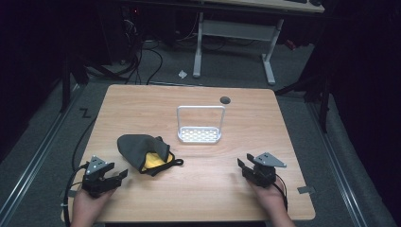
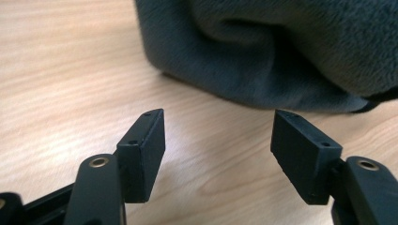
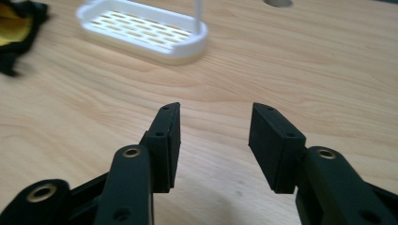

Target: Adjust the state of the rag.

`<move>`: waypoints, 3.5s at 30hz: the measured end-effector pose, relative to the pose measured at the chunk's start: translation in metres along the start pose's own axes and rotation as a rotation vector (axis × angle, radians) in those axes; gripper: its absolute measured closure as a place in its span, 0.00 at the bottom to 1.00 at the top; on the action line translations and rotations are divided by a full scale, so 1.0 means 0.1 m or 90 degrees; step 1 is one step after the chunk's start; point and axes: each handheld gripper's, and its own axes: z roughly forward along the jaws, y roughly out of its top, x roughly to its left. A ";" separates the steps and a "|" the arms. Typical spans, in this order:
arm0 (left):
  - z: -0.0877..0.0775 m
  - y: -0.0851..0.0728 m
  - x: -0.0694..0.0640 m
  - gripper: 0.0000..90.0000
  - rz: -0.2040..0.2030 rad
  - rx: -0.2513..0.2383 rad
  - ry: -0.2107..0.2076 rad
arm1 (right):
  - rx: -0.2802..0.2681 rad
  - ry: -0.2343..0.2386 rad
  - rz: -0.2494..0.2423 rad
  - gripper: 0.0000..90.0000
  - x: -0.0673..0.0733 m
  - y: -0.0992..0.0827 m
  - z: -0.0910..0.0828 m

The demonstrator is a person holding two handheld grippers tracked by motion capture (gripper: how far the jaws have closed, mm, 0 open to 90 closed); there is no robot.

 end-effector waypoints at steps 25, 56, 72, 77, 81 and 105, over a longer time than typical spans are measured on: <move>-0.46 0.28 -0.09 0.85 -0.019 -0.103 -0.043 | 0.021 -0.006 -0.003 0.57 -0.03 -0.03 0.11; 0.44 0.56 -0.22 0.88 0.028 0.047 -0.019 | 0.028 0.011 -0.006 0.56 0.02 -0.04 0.12; 0.51 0.47 -1.11 0.88 0.106 0.040 -0.159 | 0.030 0.017 -0.010 0.56 0.06 -0.04 0.13; 0.55 0.46 -1.27 0.88 0.109 0.035 -0.184 | 0.030 0.020 -0.013 0.56 0.07 -0.05 0.13; 0.59 0.49 -1.36 0.88 0.117 0.040 -0.197 | 0.033 0.022 -0.013 0.55 0.08 -0.05 0.14; 0.35 0.51 -1.33 0.57 0.086 -0.040 -0.226 | 0.009 0.133 -0.100 0.54 0.81 0.06 -0.02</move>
